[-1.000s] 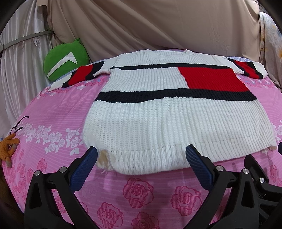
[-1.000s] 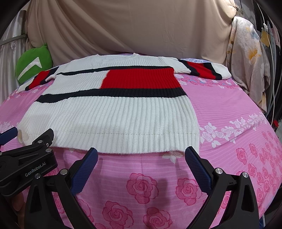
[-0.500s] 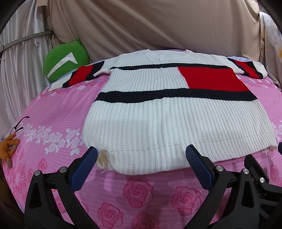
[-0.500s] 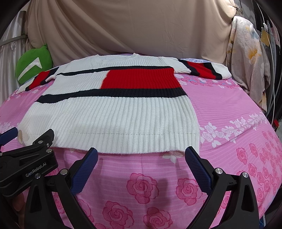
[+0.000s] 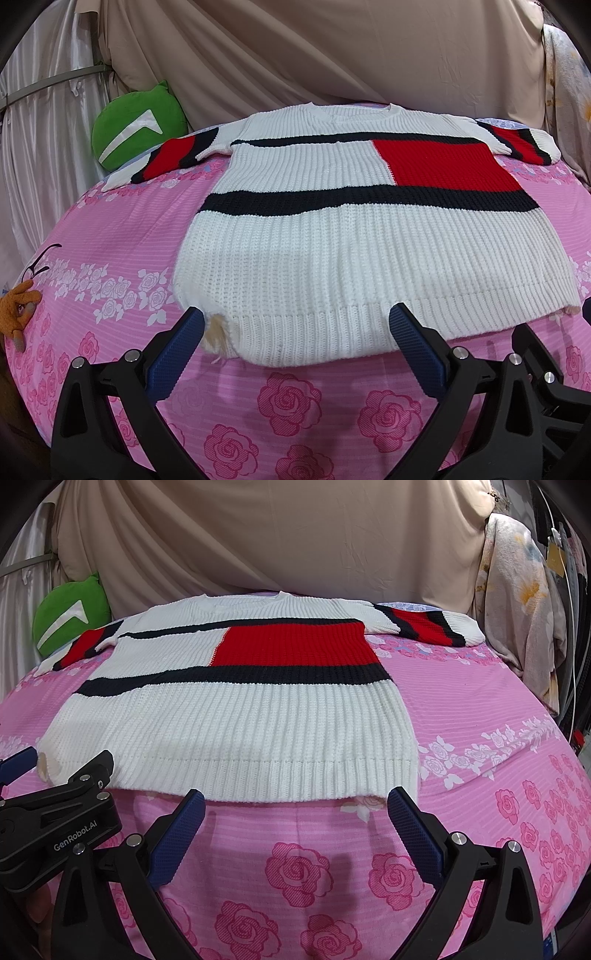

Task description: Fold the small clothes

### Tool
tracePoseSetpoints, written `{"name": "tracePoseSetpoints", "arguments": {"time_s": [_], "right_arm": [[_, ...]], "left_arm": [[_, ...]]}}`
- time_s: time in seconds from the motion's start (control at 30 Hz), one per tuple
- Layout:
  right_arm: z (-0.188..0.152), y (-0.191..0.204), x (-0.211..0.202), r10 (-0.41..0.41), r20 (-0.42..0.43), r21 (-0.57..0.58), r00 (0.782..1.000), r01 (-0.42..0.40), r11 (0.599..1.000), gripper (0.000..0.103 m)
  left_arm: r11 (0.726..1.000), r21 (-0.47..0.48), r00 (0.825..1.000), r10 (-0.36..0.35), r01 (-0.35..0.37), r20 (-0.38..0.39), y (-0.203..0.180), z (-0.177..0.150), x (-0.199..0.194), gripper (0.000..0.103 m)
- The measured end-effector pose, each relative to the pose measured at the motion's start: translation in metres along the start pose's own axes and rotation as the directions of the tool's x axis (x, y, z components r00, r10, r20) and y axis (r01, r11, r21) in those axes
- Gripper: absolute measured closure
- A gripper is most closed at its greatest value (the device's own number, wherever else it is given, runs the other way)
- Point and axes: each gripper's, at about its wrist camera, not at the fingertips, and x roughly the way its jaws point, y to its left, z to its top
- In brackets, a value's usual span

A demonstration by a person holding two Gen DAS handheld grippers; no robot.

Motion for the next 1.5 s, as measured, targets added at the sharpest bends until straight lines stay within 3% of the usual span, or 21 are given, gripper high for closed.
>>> {"name": "tracePoseSetpoints", "arguments": {"time_s": [0.6, 0.73, 0.8, 0.97, 1.07, 1.17, 1.3, 1.5], "right_arm": [[0.0, 0.0, 0.0, 0.003, -0.001, 0.0, 1.0, -0.003, 1.0, 0.005], [0.002, -0.01, -0.003, 0.07, 0.001, 0.021, 0.998, -0.07, 0.997, 0.006], [0.007, -0.028, -0.002, 0.096, -0.007, 0.05, 0.995, -0.096, 0.994, 0.006], [0.041, -0.108, 0.0, 0.018, 0.049, 0.109, 0.999, -0.023, 0.994, 0.007], [0.074, -0.173, 0.009, 0.022, 0.113, 0.218, 0.993, -0.047, 0.975, 0.006], [0.107, -0.222, 0.035, 0.015, 0.133, 0.305, 0.991, -0.056, 0.951, 0.005], [0.151, -0.284, 0.09, 0.057, 0.158, 0.438, 0.986, -0.122, 0.891, 0.005], [0.201, -0.343, 0.189, 0.034, 0.12, 0.586, 0.992, -0.098, 0.804, 0.005]], "left_arm": [[1.0, 0.001, 1.0, 0.0, 0.0, 0.0, 0.0, 0.0, 0.0, 0.005], [0.998, -0.042, 0.998, -0.047, 0.048, 0.033, 0.013, 0.002, -0.009, 0.005], [0.994, -0.081, 0.997, -0.07, 0.072, 0.033, 0.029, 0.005, -0.013, 0.005], [0.977, -0.174, 0.993, -0.122, 0.12, -0.001, 0.077, 0.028, -0.011, 0.005], [0.948, -0.284, 0.99, -0.135, 0.143, 0.048, 0.116, 0.05, -0.009, 0.005], [0.936, -0.33, 0.991, -0.103, 0.126, 0.087, 0.136, 0.071, -0.006, 0.005], [0.959, -0.283, 0.994, 0.007, 0.024, 0.111, 0.136, 0.099, 0.005, 0.005], [0.982, -0.189, 0.993, 0.01, 0.012, 0.115, 0.109, 0.121, 0.031, 0.005]]}}
